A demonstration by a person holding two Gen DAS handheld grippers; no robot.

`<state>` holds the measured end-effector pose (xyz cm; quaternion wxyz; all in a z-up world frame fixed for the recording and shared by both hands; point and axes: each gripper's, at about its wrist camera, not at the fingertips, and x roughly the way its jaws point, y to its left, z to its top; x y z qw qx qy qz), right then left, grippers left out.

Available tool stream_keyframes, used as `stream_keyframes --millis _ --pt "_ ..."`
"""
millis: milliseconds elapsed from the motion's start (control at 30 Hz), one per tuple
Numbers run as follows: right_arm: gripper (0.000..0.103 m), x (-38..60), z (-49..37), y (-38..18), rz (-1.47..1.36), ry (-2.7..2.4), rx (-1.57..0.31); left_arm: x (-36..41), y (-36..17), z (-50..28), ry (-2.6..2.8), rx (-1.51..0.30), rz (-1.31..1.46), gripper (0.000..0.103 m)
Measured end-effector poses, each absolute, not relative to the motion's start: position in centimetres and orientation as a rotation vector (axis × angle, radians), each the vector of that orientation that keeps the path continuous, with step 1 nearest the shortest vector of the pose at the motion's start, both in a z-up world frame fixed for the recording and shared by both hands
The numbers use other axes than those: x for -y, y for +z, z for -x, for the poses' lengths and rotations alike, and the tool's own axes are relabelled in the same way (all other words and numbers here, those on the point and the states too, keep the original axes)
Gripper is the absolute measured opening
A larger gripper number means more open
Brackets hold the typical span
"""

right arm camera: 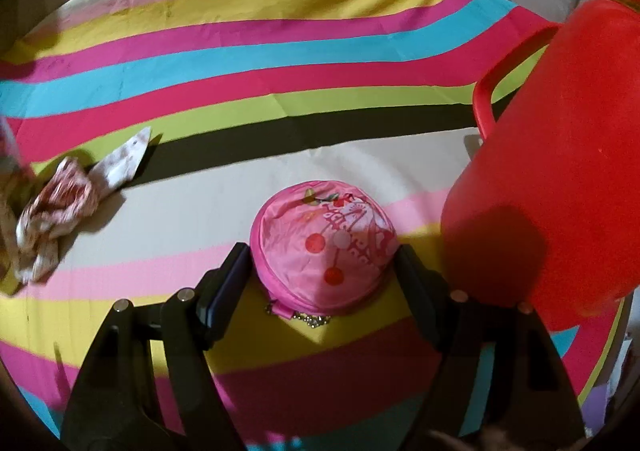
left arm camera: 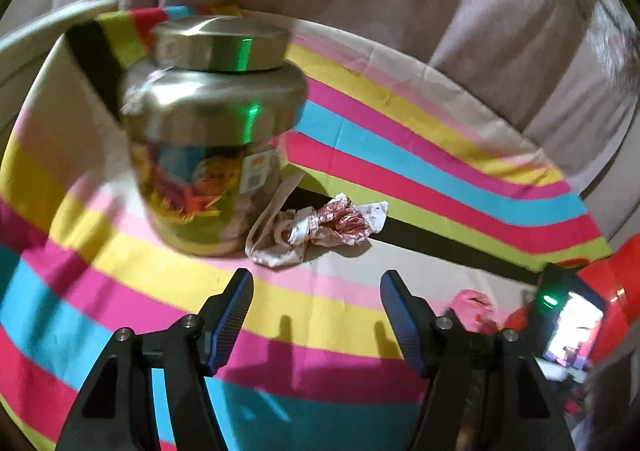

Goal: Organize soft objects
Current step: 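Grasp the pink coin purse with the right gripper while the left gripper grasps the floral cloth, then carry the floral cloth and pink coin purse into the box and open both grippers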

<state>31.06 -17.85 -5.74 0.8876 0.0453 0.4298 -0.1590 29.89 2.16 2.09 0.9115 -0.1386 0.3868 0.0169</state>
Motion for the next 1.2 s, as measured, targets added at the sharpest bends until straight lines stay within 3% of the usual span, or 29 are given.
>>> stream_keyframes --millis 333,667,733,800,867,1200 --pt "0.076 18.1 -27.3 -3.5 -0.045 -0.251 -0.861 3.8 1.8 -35.0 -0.044 -0.832 -0.151 0.063" --pt "0.076 19.7 -23.4 -0.9 -0.082 -0.197 -0.814 5.0 -3.0 -39.6 0.019 -1.024 -0.41 0.059" --pt "0.076 19.8 -22.7 -0.7 -0.079 -0.191 -0.807 4.7 -3.5 -39.9 0.045 -1.042 -0.407 0.051" --pt "0.076 19.8 -22.3 -0.5 -0.075 -0.183 -0.799 4.5 -3.5 -40.0 0.062 -1.043 -0.394 0.034" --pt "0.076 19.8 -21.9 -0.3 -0.073 -0.174 -0.794 4.0 -3.1 -40.0 0.049 -1.05 -0.346 0.002" --pt "0.076 20.7 -21.1 -0.1 -0.088 -0.149 -0.79 3.0 0.0 -34.9 -0.15 -1.015 -0.044 0.002"
